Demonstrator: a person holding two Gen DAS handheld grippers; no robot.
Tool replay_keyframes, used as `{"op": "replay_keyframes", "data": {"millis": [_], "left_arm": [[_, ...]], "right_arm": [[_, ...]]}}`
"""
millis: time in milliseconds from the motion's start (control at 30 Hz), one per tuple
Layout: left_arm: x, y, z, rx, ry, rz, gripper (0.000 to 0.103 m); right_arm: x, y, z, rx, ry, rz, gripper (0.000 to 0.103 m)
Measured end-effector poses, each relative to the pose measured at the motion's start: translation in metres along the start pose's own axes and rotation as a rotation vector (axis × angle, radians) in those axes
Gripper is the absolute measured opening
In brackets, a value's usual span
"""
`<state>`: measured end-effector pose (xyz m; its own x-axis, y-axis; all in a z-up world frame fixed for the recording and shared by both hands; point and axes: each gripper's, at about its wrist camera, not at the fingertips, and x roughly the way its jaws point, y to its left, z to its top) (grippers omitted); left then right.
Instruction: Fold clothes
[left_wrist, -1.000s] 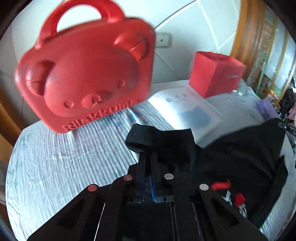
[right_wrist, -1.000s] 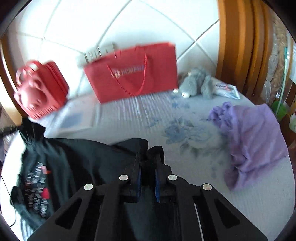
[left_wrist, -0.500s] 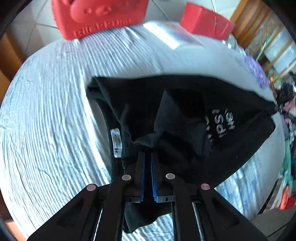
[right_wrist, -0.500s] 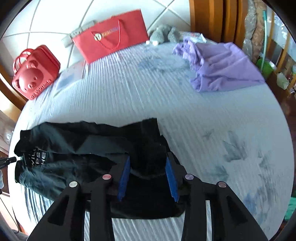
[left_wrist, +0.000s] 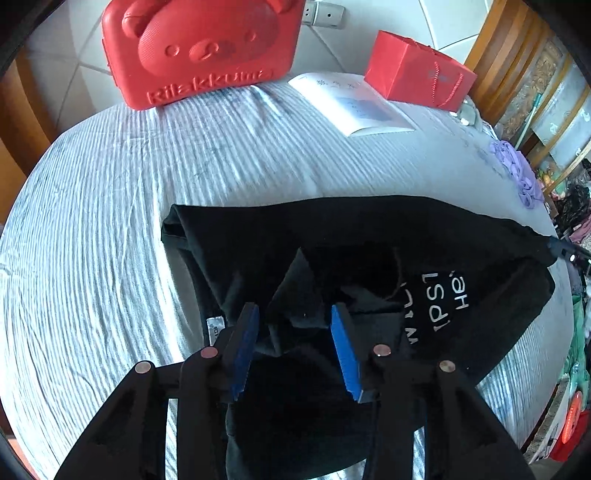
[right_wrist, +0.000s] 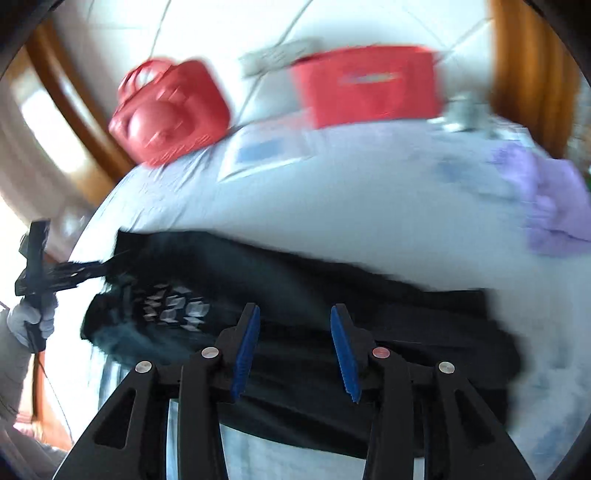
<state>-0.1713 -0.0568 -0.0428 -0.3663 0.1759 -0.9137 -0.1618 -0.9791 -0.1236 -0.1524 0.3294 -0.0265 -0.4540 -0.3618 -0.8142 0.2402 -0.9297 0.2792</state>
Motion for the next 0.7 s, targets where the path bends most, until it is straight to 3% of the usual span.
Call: {"op": "replay_keyframes", "data": {"millis": [167, 333, 433, 533, 567, 600, 633, 700], "left_arm": [[0.001, 0.002, -0.010, -0.045, -0.012, 0.022, 0.041], [-0.004, 0.002, -0.010, -0.026, -0.041, 0.017, 0.041], [0.002, 0.004, -0.008, -0.019, -0.034, 0.018, 0.041], [0.011, 0.006, -0.007, -0.024, -0.030, -0.003, 0.041], [0.013, 0.006, -0.007, -0.016, -0.031, -0.020, 0.039], [0.016, 0.006, -0.008, -0.008, -0.032, -0.035, 0.019], [0.015, 0.005, -0.007, 0.000, -0.032, -0.039, 0.004], [0.006, 0.003, -0.006, 0.014, -0.060, -0.028, 0.003]], "right_arm": [[0.062, 0.084, 0.022, -0.033, 0.069, 0.098, 0.040], [0.110, 0.155, 0.047, -0.063, 0.116, 0.161, 0.040], [0.134, 0.174, 0.062, -0.057, 0.150, 0.138, 0.049], [0.159, 0.184, 0.065, -0.074, 0.213, 0.123, 0.051], [0.166, 0.185, 0.064, -0.080, 0.239, 0.112, 0.038], [0.171, 0.185, 0.062, -0.094, 0.260, 0.088, 0.025], [0.177, 0.185, 0.060, -0.107, 0.281, 0.064, 0.003], [0.167, 0.185, 0.061, -0.126, 0.236, 0.046, 0.004]]}}
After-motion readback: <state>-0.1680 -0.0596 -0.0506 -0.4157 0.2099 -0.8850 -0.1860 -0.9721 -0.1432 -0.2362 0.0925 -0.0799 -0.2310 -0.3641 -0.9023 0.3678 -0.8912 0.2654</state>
